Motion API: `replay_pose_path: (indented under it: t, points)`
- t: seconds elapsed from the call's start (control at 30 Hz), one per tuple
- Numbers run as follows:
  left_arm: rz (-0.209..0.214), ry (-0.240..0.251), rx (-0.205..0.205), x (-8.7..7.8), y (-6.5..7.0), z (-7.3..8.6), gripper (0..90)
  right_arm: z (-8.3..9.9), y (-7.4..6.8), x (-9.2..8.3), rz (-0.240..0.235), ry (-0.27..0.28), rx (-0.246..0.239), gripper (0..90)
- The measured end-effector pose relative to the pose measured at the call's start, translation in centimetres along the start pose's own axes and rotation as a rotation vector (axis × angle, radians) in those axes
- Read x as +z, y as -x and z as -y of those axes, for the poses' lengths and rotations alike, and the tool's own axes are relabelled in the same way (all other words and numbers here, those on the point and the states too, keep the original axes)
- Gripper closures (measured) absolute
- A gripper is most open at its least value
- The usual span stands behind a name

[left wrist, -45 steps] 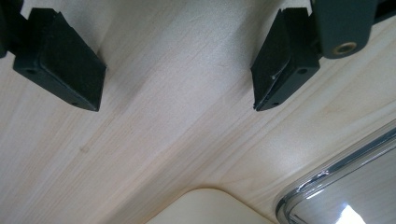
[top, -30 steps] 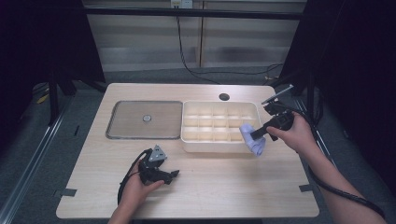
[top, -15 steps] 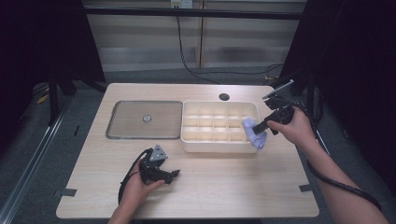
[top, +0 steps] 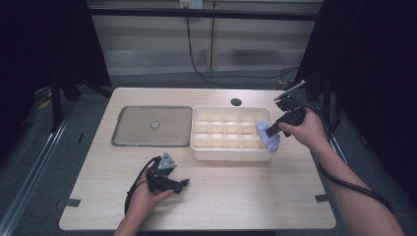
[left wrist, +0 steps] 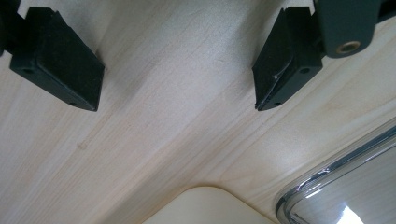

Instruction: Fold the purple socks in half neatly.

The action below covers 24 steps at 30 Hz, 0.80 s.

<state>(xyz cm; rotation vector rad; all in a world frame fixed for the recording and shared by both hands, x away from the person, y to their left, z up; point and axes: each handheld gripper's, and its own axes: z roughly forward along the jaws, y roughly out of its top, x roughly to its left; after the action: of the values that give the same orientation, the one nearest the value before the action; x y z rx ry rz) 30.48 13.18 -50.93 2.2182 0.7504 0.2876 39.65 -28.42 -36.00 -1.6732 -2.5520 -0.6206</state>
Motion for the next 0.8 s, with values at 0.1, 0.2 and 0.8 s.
replay_pose_path:
  t: [0.1,0.2,0.8]
  points:
    - [0.0,0.0,0.0,0.0,0.0,0.0,15.8,-0.3,0.3,0.2,0.013,0.001,0.004,72.0]
    - [-0.003,-0.001,0.006,0.0,0.0,0.0,15.8,-0.6,0.5,0.4,0.018,0.006,0.008,72.0]
    - [-0.005,-0.001,0.006,-0.1,0.0,0.0,15.9,-1.7,1.6,3.0,0.065,-0.054,-0.001,72.0]
